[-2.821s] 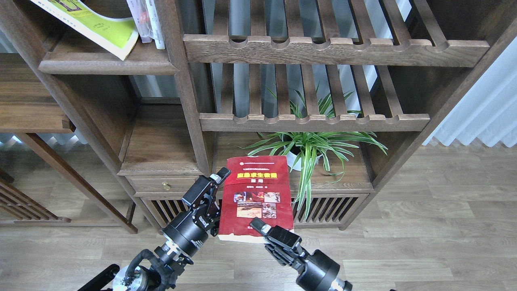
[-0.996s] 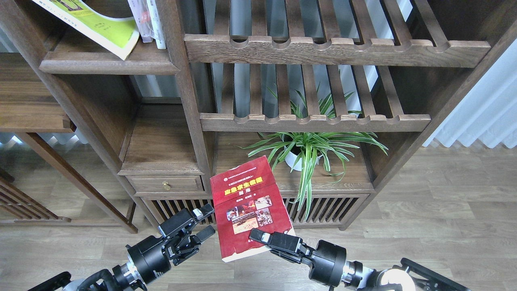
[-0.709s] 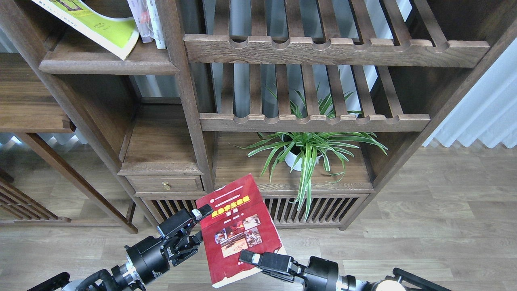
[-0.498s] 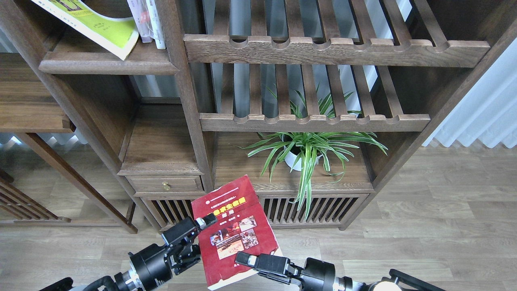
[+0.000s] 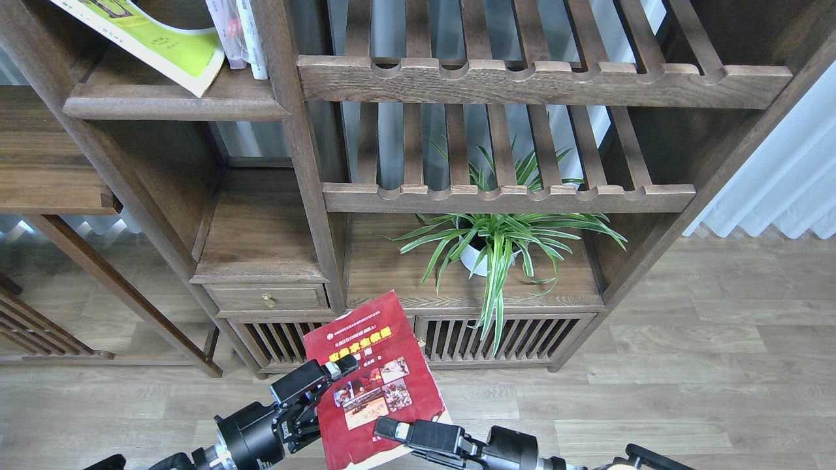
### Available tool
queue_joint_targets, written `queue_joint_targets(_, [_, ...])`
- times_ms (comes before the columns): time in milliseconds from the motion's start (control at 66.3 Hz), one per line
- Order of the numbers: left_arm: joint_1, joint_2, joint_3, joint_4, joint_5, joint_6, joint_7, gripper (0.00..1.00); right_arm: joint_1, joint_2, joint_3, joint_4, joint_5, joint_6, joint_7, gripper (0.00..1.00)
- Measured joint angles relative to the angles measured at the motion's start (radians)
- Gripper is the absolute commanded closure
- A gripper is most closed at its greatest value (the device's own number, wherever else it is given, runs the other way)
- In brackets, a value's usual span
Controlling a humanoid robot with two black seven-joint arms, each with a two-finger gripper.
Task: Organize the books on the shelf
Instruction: 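Hold the red book low with both grippers and tilt it toward the robot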
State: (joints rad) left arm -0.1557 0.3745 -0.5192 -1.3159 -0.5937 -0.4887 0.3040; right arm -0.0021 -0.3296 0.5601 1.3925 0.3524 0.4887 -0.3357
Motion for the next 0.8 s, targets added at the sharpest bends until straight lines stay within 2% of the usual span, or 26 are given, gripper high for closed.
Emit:
queue_joint_targets(91, [0.003, 0.000, 0.005, -0.001, 0.000, 0.000, 0.001, 0.42, -0.010, -0.001, 0.000, 0.000, -0.001, 0.000, -0.004, 0.91])
queue_joint_targets(166, [0.001, 0.000, 0.017, -0.001, 0.000, 0.000, 0.002, 0.46, -0.018, -0.001, 0.000, 0.000, -0.002, 0.000, -0.008, 0.91])
queue_joint_targets(226, [-0.001, 0.000, 0.028, -0.001, 0.000, 0.000, 0.002, 0.53, -0.024, -0.001, 0.000, 0.000, -0.003, 0.001, -0.010, 0.91])
queue_joint_targets(287, [-0.004, 0.000, 0.038, -0.001, 0.000, 0.000, 0.002, 0.64, -0.031, -0.001, 0.000, 0.000, -0.005, 0.001, -0.011, 0.91])
queue_joint_targets(362, [-0.004, -0.001, 0.049, -0.001, 0.000, 0.000, 0.003, 0.86, -0.039, -0.001, 0.000, 0.000, -0.012, 0.001, -0.011, 0.91])
queue_joint_targets(392, [-0.004, -0.001, 0.052, -0.001, 0.000, 0.000, 0.005, 0.92, -0.043, -0.001, 0.000, 0.000, -0.014, 0.001, -0.011, 0.91])
queue_joint_targets(573, [0.005, -0.002, 0.069, -0.001, 0.000, 0.000, 0.005, 0.93, -0.058, 0.000, 0.000, 0.001, -0.024, 0.000, -0.013, 0.87])
queue_joint_targets(664, [0.003, -0.002, 0.076, 0.000, 0.000, 0.000, 0.004, 0.94, -0.059, 0.001, 0.000, 0.001, -0.025, 0.000, -0.013, 0.76])
queue_joint_targets(709, [0.002, 0.001, 0.078, 0.000, 0.000, 0.000, 0.004, 0.94, -0.059, 0.001, 0.001, 0.001, -0.026, 0.000, -0.013, 0.66])
queue_joint_targets(769, [0.001, 0.004, 0.081, 0.000, 0.000, 0.000, 0.004, 0.94, -0.059, 0.001, 0.004, 0.000, -0.026, 0.000, -0.010, 0.47])
queue_joint_targets(799, [0.001, 0.005, 0.081, 0.000, 0.001, 0.000, 0.004, 0.94, -0.058, 0.001, 0.007, 0.000, -0.026, 0.000, -0.008, 0.40])
